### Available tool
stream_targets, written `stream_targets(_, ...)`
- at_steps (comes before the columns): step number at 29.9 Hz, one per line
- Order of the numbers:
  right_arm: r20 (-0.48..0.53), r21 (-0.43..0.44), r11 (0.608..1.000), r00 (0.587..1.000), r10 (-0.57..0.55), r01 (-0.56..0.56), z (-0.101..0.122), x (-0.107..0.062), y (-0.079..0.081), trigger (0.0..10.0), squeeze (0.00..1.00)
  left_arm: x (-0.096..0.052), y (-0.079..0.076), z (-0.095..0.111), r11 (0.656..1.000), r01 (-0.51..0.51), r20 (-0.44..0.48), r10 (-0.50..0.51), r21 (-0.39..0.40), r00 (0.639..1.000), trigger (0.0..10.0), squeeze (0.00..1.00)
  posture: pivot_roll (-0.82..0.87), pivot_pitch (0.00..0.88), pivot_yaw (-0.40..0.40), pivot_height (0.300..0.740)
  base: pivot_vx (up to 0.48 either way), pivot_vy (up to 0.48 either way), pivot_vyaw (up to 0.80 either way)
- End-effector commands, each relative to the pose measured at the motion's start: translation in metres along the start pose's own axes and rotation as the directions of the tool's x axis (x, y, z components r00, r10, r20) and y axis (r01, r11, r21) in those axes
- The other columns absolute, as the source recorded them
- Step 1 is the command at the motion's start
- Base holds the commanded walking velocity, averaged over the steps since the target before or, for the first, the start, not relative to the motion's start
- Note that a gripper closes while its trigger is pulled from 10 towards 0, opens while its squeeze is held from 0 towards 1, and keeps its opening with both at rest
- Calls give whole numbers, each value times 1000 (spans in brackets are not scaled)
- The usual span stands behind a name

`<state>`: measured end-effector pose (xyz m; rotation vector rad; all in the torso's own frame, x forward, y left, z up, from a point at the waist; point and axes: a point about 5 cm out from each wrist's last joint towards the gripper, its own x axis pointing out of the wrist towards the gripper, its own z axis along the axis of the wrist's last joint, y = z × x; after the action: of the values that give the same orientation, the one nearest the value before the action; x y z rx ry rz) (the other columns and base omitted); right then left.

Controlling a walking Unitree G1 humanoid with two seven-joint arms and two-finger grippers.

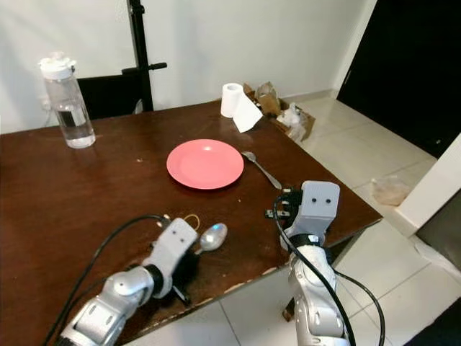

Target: Setting the table

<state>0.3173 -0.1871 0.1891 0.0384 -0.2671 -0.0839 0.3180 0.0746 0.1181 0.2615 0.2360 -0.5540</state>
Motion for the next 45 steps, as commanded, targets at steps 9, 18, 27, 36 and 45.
stream_targets(9, -24, 46, 999, 999, 31, -30, -4, -8, 10, 10000, 0, -53, 51, 51, 942, -264, 311, 320, -210, 895, 10000, 0, 69, 93, 28, 740, 0, 0, 0)
stream_targets(18, -38, 130, 991, 999, 39, -34, -7, -15, 15, 10000, 0, -76, 49, 52, 908, -338, 328, 406, -246, 853, 10000, 0, 80, 86, 22, 740, 0, 0, 0)
stream_targets(27, -54, 146, 989, 998, 37, -28, -8, -14, 13, 10000, 0, -76, 49, 43, 891, -414, 312, 453, -186, 835, 10000, 0, 68, 66, 20, 740, 0, 0, 0)
stream_targets(36, -63, 143, 989, 997, 35, -26, -10, -15, 11, 10000, 0, -72, 50, 43, 887, -423, 299, 461, -186, 836, 10000, 0, 69, 59, 22, 740, 0, 0, 0)
stream_targets(45, -69, 139, 990, 997, 32, -22, -11, -16, 10, 10000, 0, -72, 53, 40, 879, -435, 282, 474, -193, 834, 10000, 0, 66, 60, 23, 740, 0, 0, 0)
